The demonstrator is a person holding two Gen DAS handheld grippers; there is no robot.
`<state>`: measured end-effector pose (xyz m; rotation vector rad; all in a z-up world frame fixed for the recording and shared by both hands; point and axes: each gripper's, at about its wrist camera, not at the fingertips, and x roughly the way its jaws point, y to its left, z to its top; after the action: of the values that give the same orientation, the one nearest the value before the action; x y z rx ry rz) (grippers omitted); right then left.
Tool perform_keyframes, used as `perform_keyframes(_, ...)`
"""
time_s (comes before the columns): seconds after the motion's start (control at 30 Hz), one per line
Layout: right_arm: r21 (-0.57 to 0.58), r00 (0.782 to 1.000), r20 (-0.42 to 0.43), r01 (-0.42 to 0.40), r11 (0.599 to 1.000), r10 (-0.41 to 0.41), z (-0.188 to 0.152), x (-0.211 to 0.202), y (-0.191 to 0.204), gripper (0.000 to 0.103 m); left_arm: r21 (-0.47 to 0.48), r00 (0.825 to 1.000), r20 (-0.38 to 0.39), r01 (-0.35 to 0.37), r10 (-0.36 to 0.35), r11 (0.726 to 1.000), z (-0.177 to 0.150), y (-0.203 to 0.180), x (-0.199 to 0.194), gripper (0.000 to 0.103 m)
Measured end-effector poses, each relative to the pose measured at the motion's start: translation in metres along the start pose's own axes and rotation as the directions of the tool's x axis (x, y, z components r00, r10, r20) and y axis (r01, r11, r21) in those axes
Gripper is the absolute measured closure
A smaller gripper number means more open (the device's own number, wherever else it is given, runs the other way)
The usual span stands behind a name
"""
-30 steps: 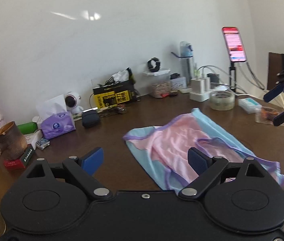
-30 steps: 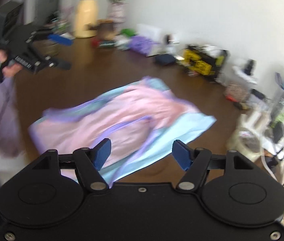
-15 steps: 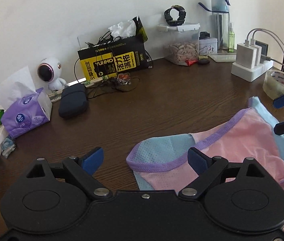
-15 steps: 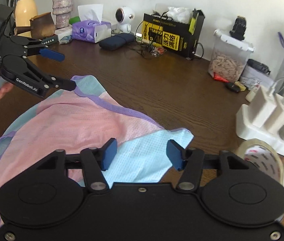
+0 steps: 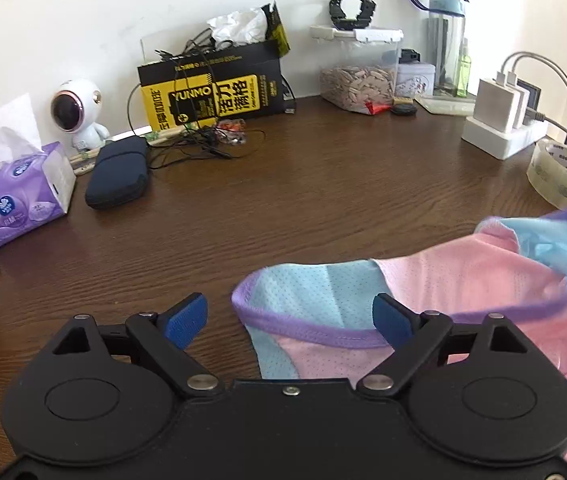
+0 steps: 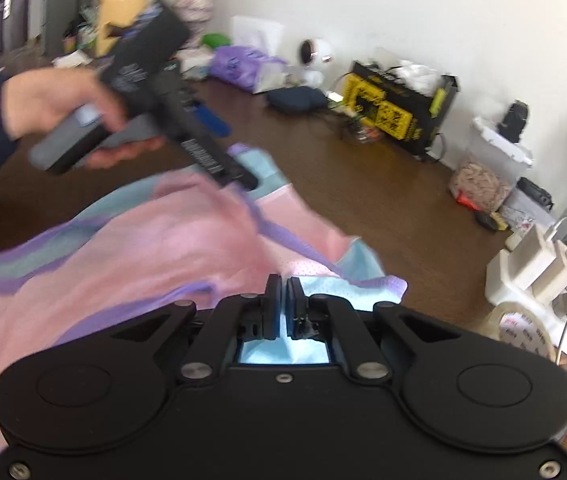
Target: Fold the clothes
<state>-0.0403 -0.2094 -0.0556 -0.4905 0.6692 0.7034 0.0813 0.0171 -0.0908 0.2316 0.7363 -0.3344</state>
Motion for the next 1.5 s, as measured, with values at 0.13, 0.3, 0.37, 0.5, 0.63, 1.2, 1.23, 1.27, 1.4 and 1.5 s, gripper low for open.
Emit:
perform_keyframes(0.13, -0.008, 0.991, -0.071, -0.112, 0.994, 0.111, -0.011, -0.001, 0.020, 0.087, -0.012, 1.000, -0.008, 0.019, -0.019, 1.000, -0.003, -0.002, 0.002, 0.021)
perform_keyframes(0.3, 0.192, 0.995, 0.048, -0.098, 0.977, 0.090, 0.003, -0.009, -0.036, 0.075, -0.033, 0.999, -0.011, 0.049, -0.050, 0.998, 0.001, -0.003, 0.001, 0.026)
perform_keyframes(0.37, 0.272, 0.997, 0.059, -0.056, 0.961, 0.041, 0.008, 0.003, -0.063, 0.074, -0.051, 0.999, -0.010, 0.051, -0.051, 0.997, 0.004, -0.001, 0.003, 0.026)
perform_keyframes(0.5, 0.308, 1.000, -0.002, -0.020, 0.951, 0.022, 0.012, 0.045, -0.105, 0.074, -0.084, 0.998, -0.029, 0.044, -0.047, 0.995, 0.010, 0.000, 0.010, 0.050)
perform_keyframes(0.63, 0.351, 0.994, -0.031, -0.090, 0.932, 0.107, 0.010, 0.082, -0.125, 0.074, -0.115, 0.997, -0.043, 0.062, -0.067, 0.991, 0.013, 0.007, 0.014, 0.053)
perform_keyframes(1.2, 0.033, 0.979, 0.199, 0.038, 0.999, -0.044, 0.003, -0.013, -0.020, 0.097, -0.093, 0.988, 0.153, 0.025, -0.011, 0.995, -0.063, -0.016, -0.116, 0.097)
perform_keyframes(1.23, 0.005, 0.980, 0.199, 0.023, 1.000, -0.024, -0.006, -0.025, -0.001, 0.097, -0.077, 0.990, 0.140, 0.038, -0.027, 0.996, -0.078, -0.023, -0.127, 0.097)
perform_keyframes(1.27, -0.039, 0.983, 0.184, -0.003, 0.999, 0.010, -0.020, -0.039, 0.022, 0.097, -0.062, 0.991, 0.127, 0.051, -0.042, 0.997, -0.093, -0.030, -0.139, 0.096)
perform_keyframes(1.4, -0.109, 0.988, -0.005, -0.156, 0.982, 0.156, -0.059, -0.048, 0.074, 0.090, 0.055, 0.997, 0.041, 0.059, -0.061, 0.997, -0.148, -0.059, -0.170, 0.087)
perform_keyframes(1.5, -0.057, 0.981, -0.015, -0.193, 0.979, 0.193, -0.067, -0.056, 0.079, 0.083, 0.088, 0.995, 0.078, 0.061, -0.068, 0.994, -0.149, -0.060, -0.188, 0.054)
